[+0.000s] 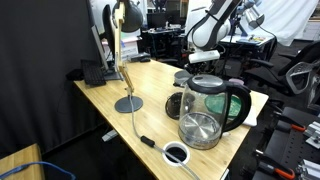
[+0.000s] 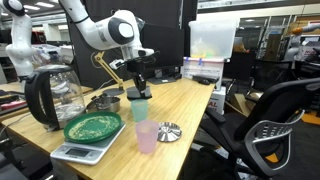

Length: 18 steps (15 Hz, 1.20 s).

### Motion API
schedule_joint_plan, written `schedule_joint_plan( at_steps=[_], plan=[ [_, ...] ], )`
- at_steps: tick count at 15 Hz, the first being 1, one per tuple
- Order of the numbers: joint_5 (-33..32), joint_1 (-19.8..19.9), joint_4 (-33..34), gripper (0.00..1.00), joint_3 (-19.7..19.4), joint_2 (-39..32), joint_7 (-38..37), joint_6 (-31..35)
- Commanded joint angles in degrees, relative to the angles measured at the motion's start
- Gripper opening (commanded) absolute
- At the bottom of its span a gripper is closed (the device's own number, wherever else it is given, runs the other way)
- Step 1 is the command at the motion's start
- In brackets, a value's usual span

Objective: Move the gray bowl to the right of the silver pot

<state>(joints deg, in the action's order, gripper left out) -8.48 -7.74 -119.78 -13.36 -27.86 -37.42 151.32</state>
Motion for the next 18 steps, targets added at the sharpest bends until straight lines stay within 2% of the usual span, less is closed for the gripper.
schedule_joint_plan(
  at_steps=[1,7,8,9,10,16,17,18],
  plan=[
    [0.6,-0.4,2.0,0.01,0.1,-2.3,-0.5,-1.9],
    [0.7,-0.9,3.2,0.01,0.0,-3.9,-0.4,-1.6],
    [0.6,-1.0,3.2,0.30,-0.1,-3.8,-0.3,-1.7],
    [0.2,-1.2,3.2,0.32,-0.3,-3.7,-0.4,-1.8],
    [-0.2,-1.5,2.9,0.37,-0.6,-3.5,-0.8,-1.4],
    [-0.7,-2.1,1.0,0.77,-0.5,0.2,0.1,0.1],
    [-0.1,-1.7,2.6,0.60,-0.2,-2.0,-0.1,-0.1],
    [-0.2,-1.8,2.5,0.67,-0.2,-1.3,-0.1,-0.2]
  ],
)
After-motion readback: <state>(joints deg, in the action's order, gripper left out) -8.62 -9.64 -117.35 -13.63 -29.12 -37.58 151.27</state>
